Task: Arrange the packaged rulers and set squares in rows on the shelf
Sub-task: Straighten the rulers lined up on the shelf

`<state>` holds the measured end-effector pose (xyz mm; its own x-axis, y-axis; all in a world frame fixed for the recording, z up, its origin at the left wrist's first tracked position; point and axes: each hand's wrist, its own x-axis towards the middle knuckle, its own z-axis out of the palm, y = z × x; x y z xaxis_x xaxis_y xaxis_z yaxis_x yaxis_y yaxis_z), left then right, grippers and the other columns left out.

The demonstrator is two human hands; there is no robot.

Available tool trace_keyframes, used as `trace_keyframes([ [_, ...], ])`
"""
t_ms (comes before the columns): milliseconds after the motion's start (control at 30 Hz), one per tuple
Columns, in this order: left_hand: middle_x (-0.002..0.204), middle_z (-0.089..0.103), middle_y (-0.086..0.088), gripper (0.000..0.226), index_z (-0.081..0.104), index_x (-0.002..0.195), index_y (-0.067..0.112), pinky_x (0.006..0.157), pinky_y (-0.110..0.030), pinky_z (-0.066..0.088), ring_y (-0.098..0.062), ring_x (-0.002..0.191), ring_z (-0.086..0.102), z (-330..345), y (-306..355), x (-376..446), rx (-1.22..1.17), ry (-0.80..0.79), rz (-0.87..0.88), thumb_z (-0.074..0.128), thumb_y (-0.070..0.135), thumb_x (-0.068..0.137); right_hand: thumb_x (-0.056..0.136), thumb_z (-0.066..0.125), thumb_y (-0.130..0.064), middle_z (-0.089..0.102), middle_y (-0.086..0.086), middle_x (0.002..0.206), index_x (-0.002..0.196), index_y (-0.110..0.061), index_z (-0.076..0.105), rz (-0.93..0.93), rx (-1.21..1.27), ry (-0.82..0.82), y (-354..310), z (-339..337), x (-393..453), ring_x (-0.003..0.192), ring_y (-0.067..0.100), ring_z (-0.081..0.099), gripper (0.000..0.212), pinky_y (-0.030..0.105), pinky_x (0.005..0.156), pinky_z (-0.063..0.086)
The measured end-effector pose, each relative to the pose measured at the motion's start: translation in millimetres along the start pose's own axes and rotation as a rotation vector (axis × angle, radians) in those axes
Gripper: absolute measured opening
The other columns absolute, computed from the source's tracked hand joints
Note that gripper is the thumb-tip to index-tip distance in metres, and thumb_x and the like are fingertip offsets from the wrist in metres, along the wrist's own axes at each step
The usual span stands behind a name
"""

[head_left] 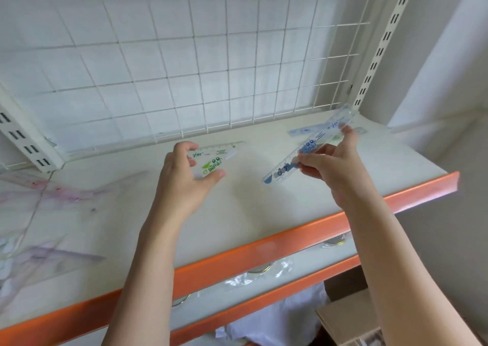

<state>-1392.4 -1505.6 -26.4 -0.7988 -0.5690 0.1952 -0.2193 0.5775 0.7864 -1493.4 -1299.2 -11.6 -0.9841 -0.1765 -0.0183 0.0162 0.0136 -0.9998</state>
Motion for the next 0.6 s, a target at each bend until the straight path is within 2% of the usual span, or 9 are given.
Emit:
trace_keyframes([
  [67, 0.115, 0.043, 0.001, 0.062, 0.041, 0.128, 0.022, 0.084, -0.021, 0.033, -0.009, 0.098, 0.042, 22, 16, 4, -0.002, -0.002, 0.004, 0.075, 0.031, 0.076, 0.075, 0.067, 0.013, 0.060, 0.012, 0.081, 0.147, -0.025, -0.006, -0.003, -0.015, -0.030, 0, -23, 14, 0.063, 0.016, 0.065, 0.110, 0.025, 0.066, 0.058],
  [133, 0.120, 0.043, 0.000, 0.062, 0.042, 0.127, 0.020, 0.084, -0.021, 0.034, -0.013, 0.099, 0.046, 43, 30, 7, 0.000, -0.009, 0.010, 0.075, 0.030, 0.076, 0.075, 0.066, 0.014, 0.062, 0.013, 0.079, 0.145, -0.028, -0.020, -0.011, -0.020, -0.045, 0, -44, 26, 0.061, 0.015, 0.066, 0.118, 0.025, 0.064, 0.057],
  [233, 0.124, 0.038, 0.003, 0.061, 0.042, 0.127, 0.019, 0.079, -0.020, 0.034, -0.007, 0.080, 0.050, 72, 47, 9, -0.013, -0.023, -0.002, 0.074, 0.030, 0.077, 0.074, 0.066, 0.015, 0.062, 0.015, 0.077, 0.140, -0.032, -0.033, -0.003, -0.023, -0.053, 2, -71, 42, 0.065, 0.021, 0.065, 0.128, 0.029, 0.065, 0.058],
  [300, 0.125, 0.037, 0.003, 0.061, 0.042, 0.127, 0.019, 0.076, -0.019, 0.034, 0.000, 0.071, 0.047, 87, 55, 9, -0.011, -0.021, -0.010, 0.074, 0.031, 0.077, 0.072, 0.069, 0.015, 0.061, 0.019, 0.080, 0.138, -0.035, -0.035, 0.015, -0.028, -0.070, 5, -87, 52, 0.070, 0.024, 0.062, 0.133, 0.032, 0.067, 0.059],
  [433, 0.123, 0.037, 0.002, 0.060, 0.043, 0.126, 0.019, 0.075, -0.018, 0.033, 0.002, 0.073, 0.048, 112, 66, 9, 0.001, -0.003, -0.033, 0.075, 0.031, 0.076, 0.070, 0.070, 0.017, 0.058, 0.015, 0.076, 0.139, -0.039, -0.031, 0.027, -0.012, -0.108, 8, -114, 73, 0.067, 0.022, 0.061, 0.135, 0.035, 0.068, 0.059],
  [533, 0.119, 0.035, 0.004, 0.060, 0.043, 0.126, 0.019, 0.075, -0.019, 0.033, 0.000, 0.075, 0.049, 126, 74, 11, 0.011, -0.009, -0.060, 0.075, 0.031, 0.077, 0.071, 0.068, 0.018, 0.058, 0.014, 0.075, 0.140, -0.038, -0.030, 0.040, 0.033, -0.141, 9, -128, 85, 0.069, 0.024, 0.062, 0.133, 0.034, 0.068, 0.059],
  [600, 0.120, 0.035, 0.004, 0.060, 0.042, 0.127, 0.019, 0.077, -0.021, 0.034, -0.008, 0.079, 0.051, 133, 78, 12, 0.016, -0.015, -0.072, 0.074, 0.031, 0.077, 0.071, 0.068, 0.019, 0.056, 0.014, 0.078, 0.139, -0.039, -0.031, 0.047, 0.069, -0.137, 10, -134, 92, 0.072, 0.027, 0.062, 0.133, 0.034, 0.068, 0.059],
])
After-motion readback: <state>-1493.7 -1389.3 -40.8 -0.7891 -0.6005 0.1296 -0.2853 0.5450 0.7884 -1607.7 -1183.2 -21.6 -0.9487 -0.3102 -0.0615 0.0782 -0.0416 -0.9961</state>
